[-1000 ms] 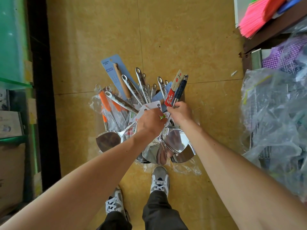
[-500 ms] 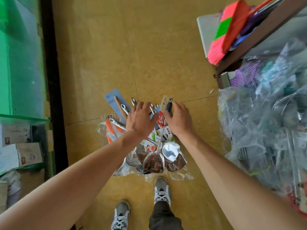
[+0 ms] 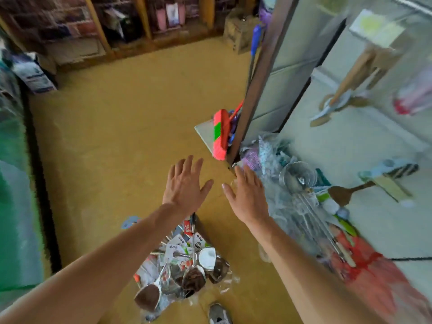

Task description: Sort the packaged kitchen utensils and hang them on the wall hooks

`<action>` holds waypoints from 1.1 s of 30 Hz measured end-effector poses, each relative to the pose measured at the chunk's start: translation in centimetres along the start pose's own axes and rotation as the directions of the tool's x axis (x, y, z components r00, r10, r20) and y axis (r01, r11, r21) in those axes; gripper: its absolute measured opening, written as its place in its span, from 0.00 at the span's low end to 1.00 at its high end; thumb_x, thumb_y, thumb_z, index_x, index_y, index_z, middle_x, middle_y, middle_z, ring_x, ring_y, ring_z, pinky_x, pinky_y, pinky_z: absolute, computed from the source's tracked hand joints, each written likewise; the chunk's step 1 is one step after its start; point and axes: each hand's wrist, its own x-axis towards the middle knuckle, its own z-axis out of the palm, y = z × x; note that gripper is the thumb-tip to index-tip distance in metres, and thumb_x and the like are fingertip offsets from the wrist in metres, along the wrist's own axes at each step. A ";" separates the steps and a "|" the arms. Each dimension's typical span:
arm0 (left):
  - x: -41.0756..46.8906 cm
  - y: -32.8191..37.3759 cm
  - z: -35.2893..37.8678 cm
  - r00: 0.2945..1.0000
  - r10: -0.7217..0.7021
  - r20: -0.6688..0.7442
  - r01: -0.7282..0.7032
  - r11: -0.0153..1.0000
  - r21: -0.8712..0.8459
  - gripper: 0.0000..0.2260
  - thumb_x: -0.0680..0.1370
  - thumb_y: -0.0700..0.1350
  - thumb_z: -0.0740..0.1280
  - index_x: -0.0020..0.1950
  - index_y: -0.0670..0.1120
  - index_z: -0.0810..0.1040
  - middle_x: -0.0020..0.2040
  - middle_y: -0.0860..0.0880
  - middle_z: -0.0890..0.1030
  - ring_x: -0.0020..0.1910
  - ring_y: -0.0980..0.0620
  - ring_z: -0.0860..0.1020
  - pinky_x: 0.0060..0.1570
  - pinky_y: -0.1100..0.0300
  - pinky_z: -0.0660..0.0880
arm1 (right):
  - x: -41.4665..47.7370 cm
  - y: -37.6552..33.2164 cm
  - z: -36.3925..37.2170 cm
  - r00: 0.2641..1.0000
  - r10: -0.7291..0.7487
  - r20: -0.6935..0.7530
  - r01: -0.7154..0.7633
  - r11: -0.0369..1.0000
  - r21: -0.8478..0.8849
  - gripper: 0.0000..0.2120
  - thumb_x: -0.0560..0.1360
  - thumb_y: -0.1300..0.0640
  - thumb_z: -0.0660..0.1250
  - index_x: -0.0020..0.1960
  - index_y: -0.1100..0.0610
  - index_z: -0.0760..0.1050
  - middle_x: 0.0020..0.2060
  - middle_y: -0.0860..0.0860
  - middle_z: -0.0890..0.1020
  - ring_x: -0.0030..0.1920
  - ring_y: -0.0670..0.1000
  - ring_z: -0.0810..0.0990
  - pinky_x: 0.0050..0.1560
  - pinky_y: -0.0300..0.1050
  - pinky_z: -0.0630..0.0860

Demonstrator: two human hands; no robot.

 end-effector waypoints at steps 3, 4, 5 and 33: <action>0.5 5.5 -5.2 0.990 0.132 -0.052 -0.133 0.991 -0.009 0.30 0.79 0.62 0.58 0.76 0.47 0.62 0.74 0.42 0.66 0.71 0.41 0.65 0.69 0.46 0.64 | -2.3 1.9 -7.3 0.991 0.069 -0.115 -0.070 0.997 -0.008 0.32 0.81 0.40 0.57 0.77 0.57 0.60 0.76 0.60 0.63 0.76 0.60 0.62 0.74 0.56 0.62; 0.6 7.5 -6.6 0.982 0.174 -0.071 -0.175 0.984 -0.016 0.30 0.79 0.62 0.58 0.76 0.46 0.63 0.73 0.42 0.67 0.70 0.41 0.66 0.69 0.46 0.64 | -3.1 2.8 -9.6 0.984 0.086 -0.156 -0.090 0.996 -0.015 0.31 0.81 0.40 0.58 0.77 0.58 0.61 0.76 0.60 0.64 0.75 0.61 0.62 0.73 0.57 0.62; 0.6 9.5 -7.8 0.974 0.210 -0.083 -0.213 0.977 -0.022 0.30 0.79 0.62 0.57 0.76 0.46 0.63 0.74 0.42 0.66 0.71 0.41 0.66 0.69 0.46 0.65 | -4.0 3.7 -11.8 0.976 0.110 -0.190 -0.116 0.993 -0.023 0.31 0.81 0.41 0.58 0.77 0.58 0.61 0.75 0.61 0.64 0.75 0.61 0.62 0.73 0.57 0.62; -11.6 68.1 9.1 0.709 0.631 0.315 -0.473 0.757 -0.451 0.18 0.82 0.52 0.59 0.71 0.49 0.72 0.68 0.48 0.75 0.67 0.48 0.72 0.68 0.54 0.66 | -36.7 51.0 -28.2 0.409 0.842 -0.351 -0.712 0.535 0.454 0.27 0.81 0.44 0.61 0.73 0.60 0.65 0.68 0.57 0.73 0.65 0.57 0.74 0.61 0.46 0.71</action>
